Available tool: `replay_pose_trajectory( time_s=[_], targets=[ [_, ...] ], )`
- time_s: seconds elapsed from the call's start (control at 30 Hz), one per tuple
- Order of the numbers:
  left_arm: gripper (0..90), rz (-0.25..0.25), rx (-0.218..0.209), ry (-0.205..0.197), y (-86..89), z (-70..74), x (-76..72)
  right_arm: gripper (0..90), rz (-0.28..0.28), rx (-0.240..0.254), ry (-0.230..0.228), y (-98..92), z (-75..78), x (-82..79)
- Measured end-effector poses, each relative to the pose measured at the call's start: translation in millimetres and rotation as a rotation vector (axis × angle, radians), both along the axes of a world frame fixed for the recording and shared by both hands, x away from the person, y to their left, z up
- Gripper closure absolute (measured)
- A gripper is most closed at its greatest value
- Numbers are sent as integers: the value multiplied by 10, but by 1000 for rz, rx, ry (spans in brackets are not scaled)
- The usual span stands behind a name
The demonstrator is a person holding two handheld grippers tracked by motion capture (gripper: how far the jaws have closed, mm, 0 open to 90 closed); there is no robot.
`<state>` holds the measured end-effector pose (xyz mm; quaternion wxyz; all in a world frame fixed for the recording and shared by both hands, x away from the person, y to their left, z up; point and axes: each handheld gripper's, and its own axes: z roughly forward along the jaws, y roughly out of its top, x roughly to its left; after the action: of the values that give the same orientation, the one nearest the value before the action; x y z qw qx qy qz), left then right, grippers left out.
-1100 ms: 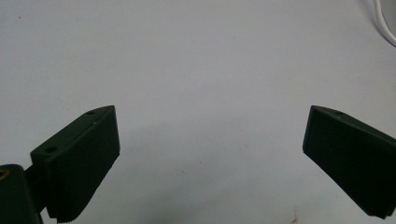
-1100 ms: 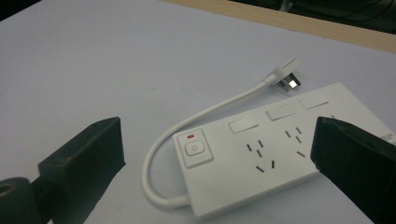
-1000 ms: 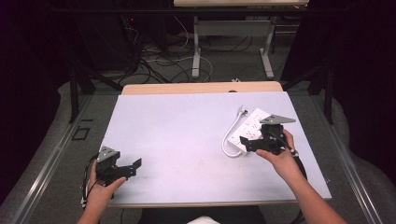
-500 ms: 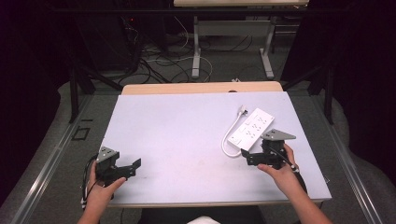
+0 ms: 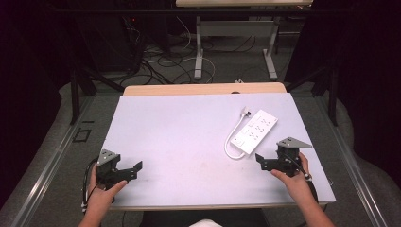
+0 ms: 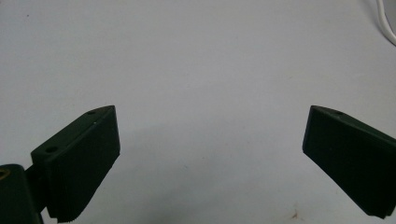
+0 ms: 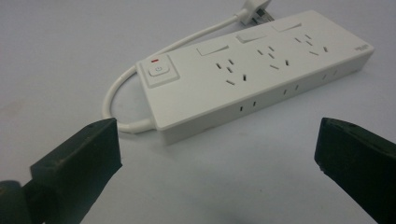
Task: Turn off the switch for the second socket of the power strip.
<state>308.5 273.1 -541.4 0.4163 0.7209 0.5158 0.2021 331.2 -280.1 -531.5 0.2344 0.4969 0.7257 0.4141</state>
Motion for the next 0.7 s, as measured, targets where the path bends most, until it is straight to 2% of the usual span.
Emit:
replay_pose_trajectory(
  time_s=[0.3, 0.7],
  targets=[
    [38, -2, -2, 3, -5, -2, 10, 17, -43, -3, -10, -118, -129, 31],
    [39, -3, 0, 4, 3, -6, 12, 17, -85, 12, 17, -255, -220, 56]
  ],
)
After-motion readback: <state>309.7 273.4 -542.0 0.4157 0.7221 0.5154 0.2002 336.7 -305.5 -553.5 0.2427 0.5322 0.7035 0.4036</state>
